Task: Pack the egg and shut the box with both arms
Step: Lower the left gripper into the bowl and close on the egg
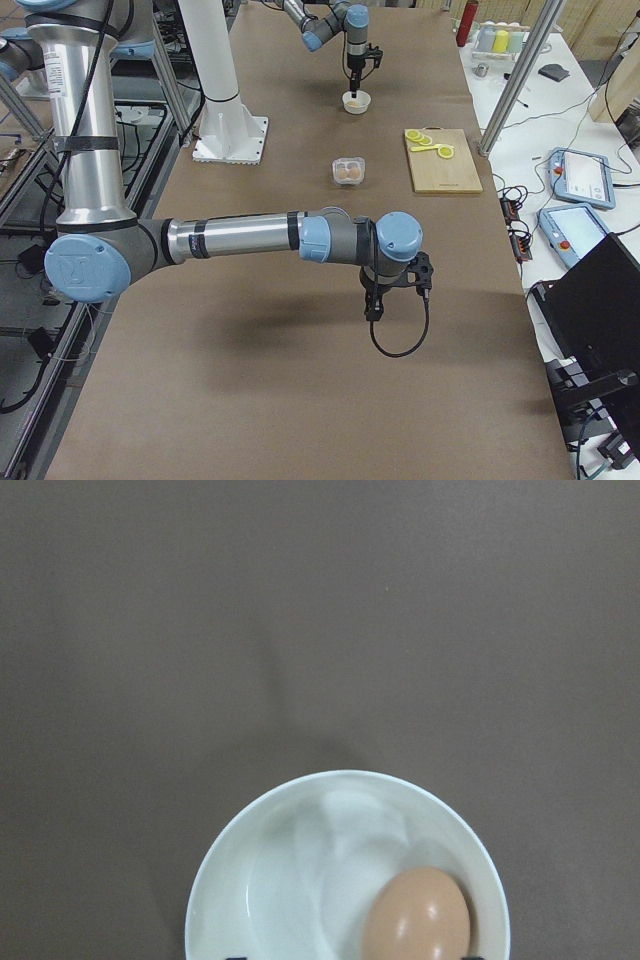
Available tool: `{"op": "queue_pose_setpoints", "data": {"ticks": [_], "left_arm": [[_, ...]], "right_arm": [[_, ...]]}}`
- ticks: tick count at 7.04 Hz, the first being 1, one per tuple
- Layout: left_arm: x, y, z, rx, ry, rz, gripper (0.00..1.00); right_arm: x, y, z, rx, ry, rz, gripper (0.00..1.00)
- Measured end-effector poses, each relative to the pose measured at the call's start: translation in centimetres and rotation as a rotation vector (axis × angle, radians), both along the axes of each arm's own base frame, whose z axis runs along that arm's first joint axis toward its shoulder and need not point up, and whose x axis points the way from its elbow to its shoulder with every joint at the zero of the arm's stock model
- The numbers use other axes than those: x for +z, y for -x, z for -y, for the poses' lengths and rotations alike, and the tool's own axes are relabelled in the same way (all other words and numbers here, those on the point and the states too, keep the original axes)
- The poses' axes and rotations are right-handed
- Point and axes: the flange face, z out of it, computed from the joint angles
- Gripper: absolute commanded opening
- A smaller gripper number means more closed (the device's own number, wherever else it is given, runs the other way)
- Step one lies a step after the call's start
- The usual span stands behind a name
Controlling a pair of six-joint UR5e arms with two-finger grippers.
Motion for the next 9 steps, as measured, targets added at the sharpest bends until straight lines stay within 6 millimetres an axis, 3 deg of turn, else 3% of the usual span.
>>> {"op": "queue_pose_setpoints", "data": {"ticks": [4, 9], "left_arm": [[0.7, -0.6, 0.3, 0.002, -0.008, -0.010, 0.73], [0.7, -2.0, -1.1, 0.029, -0.006, -0.010, 0.73]], "right_arm": [[-0.1, 0.0, 0.0, 0.000, -0.002, 0.001, 1.00], [0.1, 0.0, 0.0, 0.000, 0.003, 0.001, 1.00]]}}
